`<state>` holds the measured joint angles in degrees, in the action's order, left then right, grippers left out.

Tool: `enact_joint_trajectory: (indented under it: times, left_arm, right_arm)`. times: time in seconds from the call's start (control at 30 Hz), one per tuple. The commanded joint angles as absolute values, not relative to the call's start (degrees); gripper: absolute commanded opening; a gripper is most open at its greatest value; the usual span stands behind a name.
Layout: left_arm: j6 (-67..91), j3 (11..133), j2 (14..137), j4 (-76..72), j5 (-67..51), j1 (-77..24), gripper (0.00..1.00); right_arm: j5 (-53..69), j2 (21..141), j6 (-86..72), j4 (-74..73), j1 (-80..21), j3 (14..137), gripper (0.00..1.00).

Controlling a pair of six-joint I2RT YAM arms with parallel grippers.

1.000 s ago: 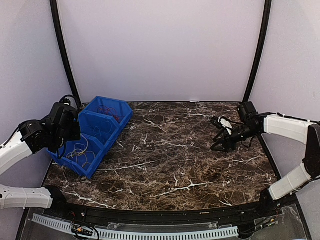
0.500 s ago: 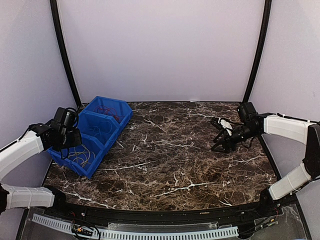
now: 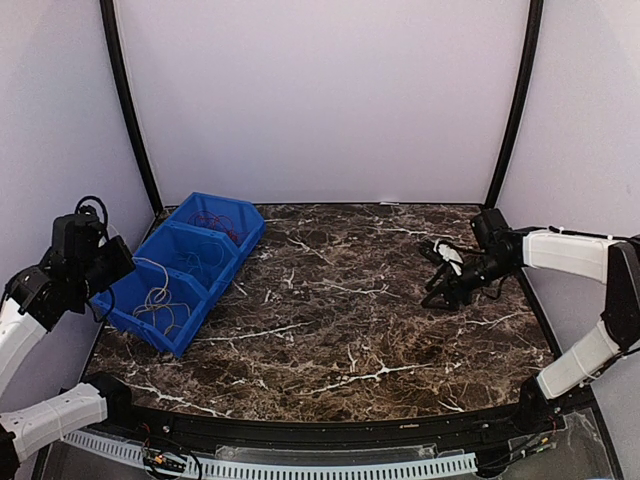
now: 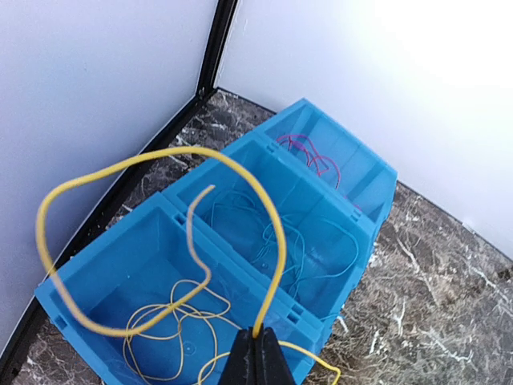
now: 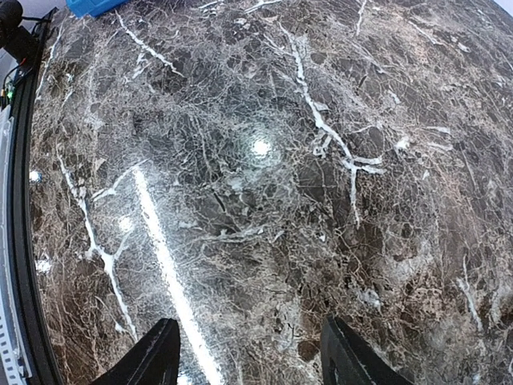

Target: Untangle the cables

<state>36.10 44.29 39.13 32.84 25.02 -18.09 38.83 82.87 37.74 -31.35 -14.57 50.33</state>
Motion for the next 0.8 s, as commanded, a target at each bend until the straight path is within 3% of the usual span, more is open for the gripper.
enact_joint_trajectory:
  times: [0.0,0.77]
  left_arm:
    - [35.56,47.3,39.27,36.35,26.88,-17.58,0.0]
    - [45.5,41.85,40.95,40.8,24.41,-17.58,0.0]
  right_arm:
    - [39.79,84.03,38.66,-32.12,-14.57,51.09,0.62]
    - [39.91,84.44,38.85,-32.52,-14.64,50.89,0.61]
